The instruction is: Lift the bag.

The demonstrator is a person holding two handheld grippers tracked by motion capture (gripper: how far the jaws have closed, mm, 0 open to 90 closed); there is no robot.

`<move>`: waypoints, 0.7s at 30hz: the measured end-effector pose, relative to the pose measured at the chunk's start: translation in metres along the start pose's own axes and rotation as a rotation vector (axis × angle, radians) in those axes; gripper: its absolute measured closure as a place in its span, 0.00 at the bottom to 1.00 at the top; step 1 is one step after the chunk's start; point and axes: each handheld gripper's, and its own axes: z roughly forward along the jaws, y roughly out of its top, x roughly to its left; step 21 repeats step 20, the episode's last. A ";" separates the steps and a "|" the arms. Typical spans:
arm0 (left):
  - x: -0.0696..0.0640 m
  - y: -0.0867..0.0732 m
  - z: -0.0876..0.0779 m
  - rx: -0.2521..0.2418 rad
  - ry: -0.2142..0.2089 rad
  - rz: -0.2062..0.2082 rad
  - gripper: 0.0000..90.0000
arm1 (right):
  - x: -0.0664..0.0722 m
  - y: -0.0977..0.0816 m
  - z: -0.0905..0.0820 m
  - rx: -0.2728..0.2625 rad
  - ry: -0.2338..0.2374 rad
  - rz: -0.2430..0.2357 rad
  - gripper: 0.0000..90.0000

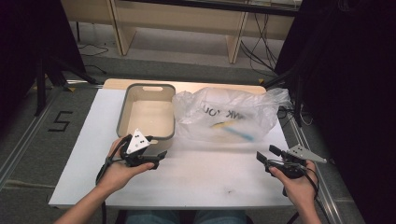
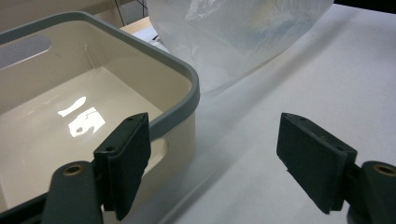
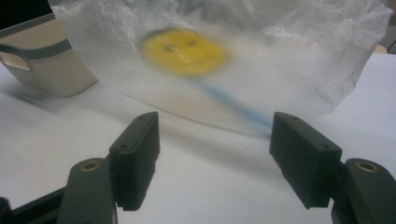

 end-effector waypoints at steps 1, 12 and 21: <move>0.000 -0.002 -0.002 0.001 -0.001 0.002 0.29 | 0.000 -0.001 -0.001 -0.004 0.001 0.007 0.38; 0.005 -0.015 -0.012 -0.004 0.012 -0.017 0.28 | 0.003 -0.007 -0.004 -0.002 0.008 0.011 0.38; 0.005 -0.019 -0.014 0.014 0.011 -0.012 0.28 | 0.004 -0.008 -0.005 -0.018 0.003 0.021 0.38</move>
